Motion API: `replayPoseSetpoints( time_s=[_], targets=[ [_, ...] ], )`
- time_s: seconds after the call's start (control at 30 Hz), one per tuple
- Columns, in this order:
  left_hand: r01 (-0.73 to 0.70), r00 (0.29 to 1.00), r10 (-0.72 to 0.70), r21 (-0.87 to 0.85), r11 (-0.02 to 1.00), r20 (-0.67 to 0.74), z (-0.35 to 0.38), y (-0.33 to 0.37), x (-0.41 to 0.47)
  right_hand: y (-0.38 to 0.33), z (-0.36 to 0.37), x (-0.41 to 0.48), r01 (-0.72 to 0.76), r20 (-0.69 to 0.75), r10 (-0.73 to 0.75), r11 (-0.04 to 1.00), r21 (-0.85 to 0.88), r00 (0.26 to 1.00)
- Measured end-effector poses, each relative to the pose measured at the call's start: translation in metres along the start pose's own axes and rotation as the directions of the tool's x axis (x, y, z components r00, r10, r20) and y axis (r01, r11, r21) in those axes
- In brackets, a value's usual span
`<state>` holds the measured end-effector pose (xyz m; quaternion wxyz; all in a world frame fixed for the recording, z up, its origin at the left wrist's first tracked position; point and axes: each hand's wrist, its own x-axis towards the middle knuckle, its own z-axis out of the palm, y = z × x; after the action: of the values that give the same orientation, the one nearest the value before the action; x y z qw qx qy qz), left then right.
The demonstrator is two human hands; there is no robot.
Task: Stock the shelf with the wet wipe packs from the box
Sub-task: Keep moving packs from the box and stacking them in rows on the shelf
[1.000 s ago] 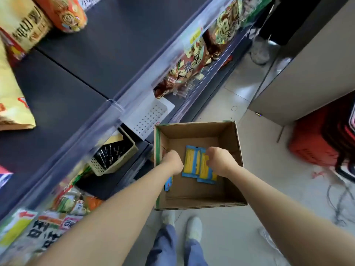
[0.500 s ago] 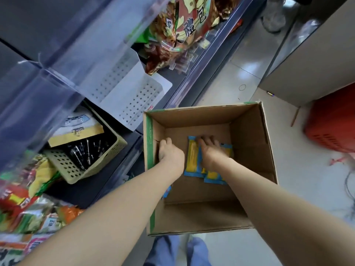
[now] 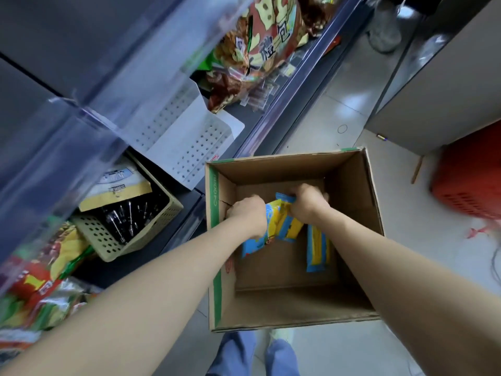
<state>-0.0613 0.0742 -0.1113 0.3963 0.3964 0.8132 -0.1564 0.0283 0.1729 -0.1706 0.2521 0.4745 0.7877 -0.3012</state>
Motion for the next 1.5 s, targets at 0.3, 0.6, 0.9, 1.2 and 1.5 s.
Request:
replayPoseSetpoints(
  time_s=[0.3,0.6,0.9,1.2,1.5],
  targets=[
    [0.021,1.0,-0.025,-0.29,0.957,-0.007,-0.082,-0.016,-0.099,0.002,-0.075,-0.099,0.128,-0.2,-0.058,0.925,0.358,0.978],
    [-0.047,0.941,-0.096,-0.407,0.912,-0.325,-0.151,-0.027,-0.243,-0.028,-0.179,-0.235,0.355,-0.231,-0.28,0.835,0.421,0.932],
    [-0.254,0.681,-0.283,-0.581,0.773,-0.675,-0.205,-0.064,-0.393,-0.118,-0.274,-0.374,0.659,-0.468,-0.549,0.745,0.1,0.692],
    [-0.578,0.321,-0.469,-0.563,0.591,-0.823,-0.214,-0.145,-0.553,-0.24,-0.312,-0.507,0.894,-0.609,-0.693,0.444,0.06,0.385],
    [-0.35,-0.055,-0.569,-0.518,0.78,-0.82,-0.149,-0.277,-0.697,-0.392,-0.23,-0.623,0.997,-0.561,-0.827,-0.016,0.077,0.03]
  ],
)
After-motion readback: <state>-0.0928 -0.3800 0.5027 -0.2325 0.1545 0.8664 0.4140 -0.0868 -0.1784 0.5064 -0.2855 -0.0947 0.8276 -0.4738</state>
